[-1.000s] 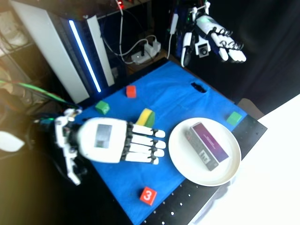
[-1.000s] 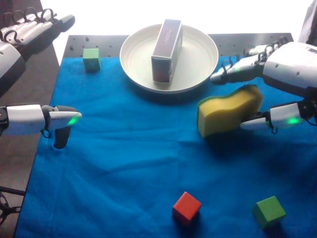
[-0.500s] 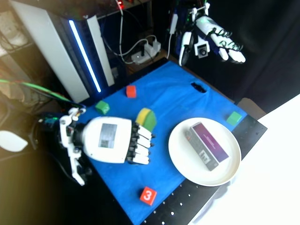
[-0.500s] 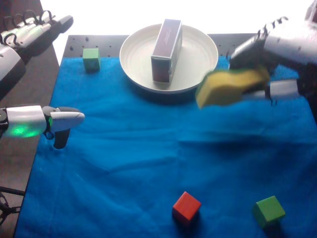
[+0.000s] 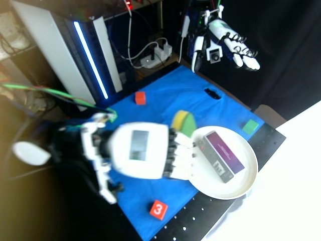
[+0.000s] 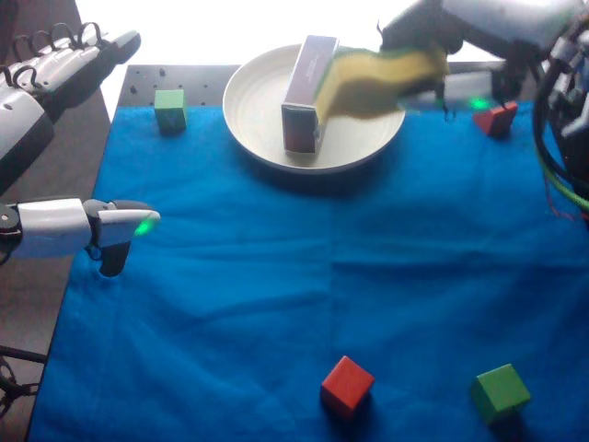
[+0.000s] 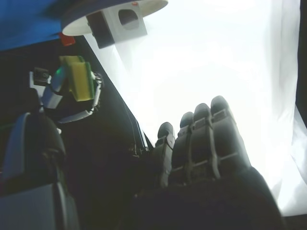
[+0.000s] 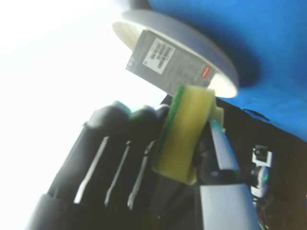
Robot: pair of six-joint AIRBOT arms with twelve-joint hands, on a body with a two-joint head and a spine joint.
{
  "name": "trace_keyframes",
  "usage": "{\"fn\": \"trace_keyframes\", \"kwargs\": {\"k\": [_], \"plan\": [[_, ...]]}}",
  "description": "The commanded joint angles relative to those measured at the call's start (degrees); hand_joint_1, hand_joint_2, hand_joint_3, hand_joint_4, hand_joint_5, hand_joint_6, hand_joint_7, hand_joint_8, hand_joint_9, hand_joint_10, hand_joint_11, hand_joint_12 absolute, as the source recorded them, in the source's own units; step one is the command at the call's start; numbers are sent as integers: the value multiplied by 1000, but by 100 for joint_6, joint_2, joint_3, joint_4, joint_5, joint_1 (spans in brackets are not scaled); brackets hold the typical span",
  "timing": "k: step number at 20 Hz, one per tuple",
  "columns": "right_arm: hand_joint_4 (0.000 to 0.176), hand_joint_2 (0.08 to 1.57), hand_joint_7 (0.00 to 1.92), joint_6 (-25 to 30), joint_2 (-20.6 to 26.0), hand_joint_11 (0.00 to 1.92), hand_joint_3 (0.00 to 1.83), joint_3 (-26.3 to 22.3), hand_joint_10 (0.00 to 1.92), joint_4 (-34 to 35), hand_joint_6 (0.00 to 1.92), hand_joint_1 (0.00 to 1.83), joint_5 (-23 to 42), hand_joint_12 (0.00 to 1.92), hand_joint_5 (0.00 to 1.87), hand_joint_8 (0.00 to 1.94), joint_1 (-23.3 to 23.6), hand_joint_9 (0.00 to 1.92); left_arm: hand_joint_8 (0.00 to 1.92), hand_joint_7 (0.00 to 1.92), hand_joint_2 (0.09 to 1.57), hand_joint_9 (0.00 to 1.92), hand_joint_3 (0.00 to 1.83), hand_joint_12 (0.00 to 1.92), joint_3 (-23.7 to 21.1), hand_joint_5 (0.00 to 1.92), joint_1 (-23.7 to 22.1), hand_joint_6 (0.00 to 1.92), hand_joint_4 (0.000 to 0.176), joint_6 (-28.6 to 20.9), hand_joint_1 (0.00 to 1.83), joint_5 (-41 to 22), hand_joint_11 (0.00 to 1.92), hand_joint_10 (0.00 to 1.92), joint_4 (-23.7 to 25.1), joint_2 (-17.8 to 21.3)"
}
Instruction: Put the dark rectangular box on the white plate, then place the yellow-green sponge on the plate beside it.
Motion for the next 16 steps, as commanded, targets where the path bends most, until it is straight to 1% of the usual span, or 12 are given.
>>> {"fn": "trace_keyframes", "kwargs": {"k": [1, 3, 5, 6, 9, 10, 11, 12, 13, 14, 15, 16], "plan": [[0, 1113, 1063, -3, -69, 933, 0, 112, 1386, 183, 1012, 1153, 402, 1696, 972, 1009, 115, 1058, 0, 0, 909, 0, 8, 0, -2, 1, -38, 0, 87, -37, 807, -716, 0, 0, 66, -10], [0, 1099, 1122, -10, -241, 1115, 0, 306, 1361, 180, 957, 1163, 206, 1600, 1003, 1056, 204, 1190, 0, 0, 908, 0, 7, 0, -1, 13, -38, 5, 91, -42, 809, -716, 0, 0, 78, -10], [0, 1094, 1055, -30, -372, 1101, 0, 460, 1476, 171, 943, 1164, 49, 1672, 1013, 1217, 257, 1158, 5, 14, 889, 0, 0, 0, -1, 19, -39, 6, 100, -52, 783, -732, 0, 0, 92, -8], [0, 1097, 1042, -39, -452, 932, 0, 551, 1447, 139, 952, 1158, -50, 1735, 1006, 1130, 277, 1055, 3, 11, 878, 0, 0, 0, 3, 27, -39, 8, 100, -69, 757, -739, 0, 0, 99, -7], [0, 1074, 1069, -49, -616, 952, 0, 728, 1628, 100, 881, 1149, -217, 1914, 1055, 1255, 312, 1057, 1, 8, 882, 0, 0, 0, 17, 35, -39, 10, 101, -95, 758, -741, 0, 0, 102, -7], [0, 1076, 1062, -49, -696, 785, 0, 811, 1463, 92, 879, 1163, -276, 1863, 1050, 1081, 332, 990, 3, 15, 879, 0, 0, 2, 23, 44, -39, 12, 97, -103, 758, -739, 4, 0, 105, -6], [0, 1087, 1026, -49, -749, 519, 2, 858, 1464, 73, 915, 1147, -311, 1909, 1027, 1014, 351, 866, 4, 19, 876, 0, 0, 0, 27, 48, -39, 12, 96, -111, 769, -740, 0, 0, 106, -7], [0, 1095, 1014, -49, -785, 388, 2, 888, 1389, 56, 953, 1137, -335, 1885, 1009, 989, 363, 829, 4, 20, 882, 0, 0, 0, 27, 47, -39, 10, 103, -117, 767, -742, 0, 0, 106, -8], [0, 1093, 1009, -49, -811, 422, 0, 906, 1370, 32, 950, 1130, -350, 1862, 1015, 991, 371, 838, 4, 21, 880, 0, 0, 0, 27, 52, -39, 10, 106, -124, 775, -742, 0, 0, 110, -10], [0, 1091, 1003, -49, -821, 639, 0, 909, 1409, 3, 936, 1138, -352, 1892, 1020, 998, 373, 908, 7, 31, 881, 0, 0, 4, 27, 57, -39, 10, 95, -127, 755, -739, 9, 0, 111, -12], [0, 1097, 959, -49, -825, 757, 1, 909, 1396, -17, 945, 1151, -352, 1788, 1001, 984, 373, 898, 4, 26, 887, 0, 0, 12, 28, 55, -39, 8, 98, -128, 764, -737, 27, 0, 111, -16], [0, 1023, 766, -49, -827, 700, 0, 908, 1145, -23, 467, 1052, -352, 1470, 735, 776, 373, 742, 2, 23, 889, 0, 1, 12, 28, 48, -38, 4, 99, -128, 742, -736, 25, 0, 111, -16]]}}
